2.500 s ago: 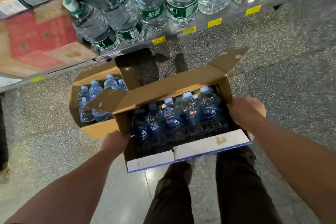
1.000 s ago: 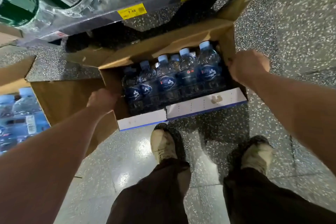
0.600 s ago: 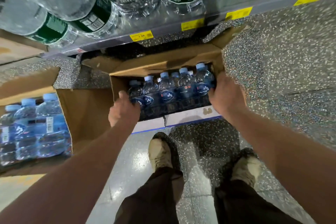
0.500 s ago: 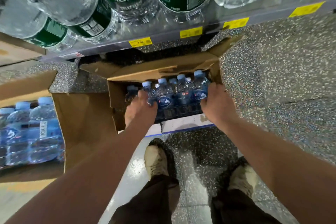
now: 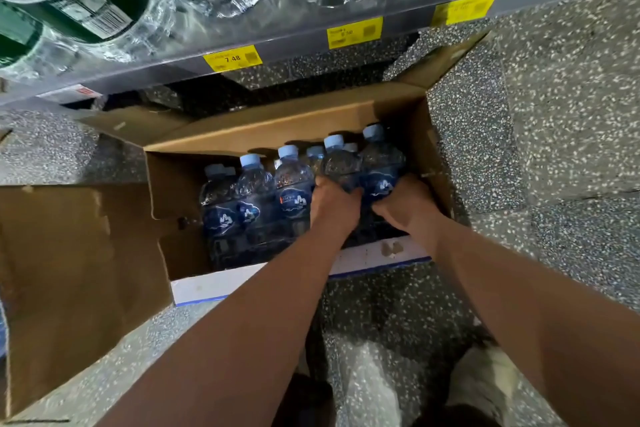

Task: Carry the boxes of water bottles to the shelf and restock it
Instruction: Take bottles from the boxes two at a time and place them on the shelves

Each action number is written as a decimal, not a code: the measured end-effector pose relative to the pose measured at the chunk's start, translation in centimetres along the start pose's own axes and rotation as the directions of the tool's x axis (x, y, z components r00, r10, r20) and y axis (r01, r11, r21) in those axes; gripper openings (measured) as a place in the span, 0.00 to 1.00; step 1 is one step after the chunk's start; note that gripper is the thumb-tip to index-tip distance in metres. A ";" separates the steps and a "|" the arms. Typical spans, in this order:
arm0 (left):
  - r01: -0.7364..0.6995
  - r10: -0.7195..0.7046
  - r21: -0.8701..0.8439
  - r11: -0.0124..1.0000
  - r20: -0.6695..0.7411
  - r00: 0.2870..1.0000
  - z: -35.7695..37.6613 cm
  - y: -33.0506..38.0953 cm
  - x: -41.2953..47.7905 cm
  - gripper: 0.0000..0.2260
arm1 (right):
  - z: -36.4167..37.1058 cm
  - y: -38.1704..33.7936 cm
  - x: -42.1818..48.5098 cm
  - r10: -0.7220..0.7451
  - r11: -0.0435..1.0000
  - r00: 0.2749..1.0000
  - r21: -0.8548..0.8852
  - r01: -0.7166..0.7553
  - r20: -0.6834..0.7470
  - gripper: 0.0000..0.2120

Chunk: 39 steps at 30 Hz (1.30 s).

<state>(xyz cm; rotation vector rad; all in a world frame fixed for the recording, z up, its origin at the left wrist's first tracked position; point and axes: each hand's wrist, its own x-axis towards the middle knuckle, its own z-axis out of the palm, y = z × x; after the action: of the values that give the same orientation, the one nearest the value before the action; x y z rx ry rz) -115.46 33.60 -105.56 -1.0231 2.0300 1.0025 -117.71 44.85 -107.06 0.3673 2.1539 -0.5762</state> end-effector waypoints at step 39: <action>-0.295 0.199 -0.612 0.733 -0.222 0.955 -26.1 5.7 -34.1 0.19 | -19.6 -14.2 -36.1 -0.356 0.881 0.912 0.252 0.400 -0.202 0.34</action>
<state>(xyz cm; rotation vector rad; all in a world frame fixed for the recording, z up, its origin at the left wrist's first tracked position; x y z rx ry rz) -108.98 26.07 -63.43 -1.1963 2.0041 1.9140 -115.82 40.98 -63.78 0.1424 2.3064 -1.1267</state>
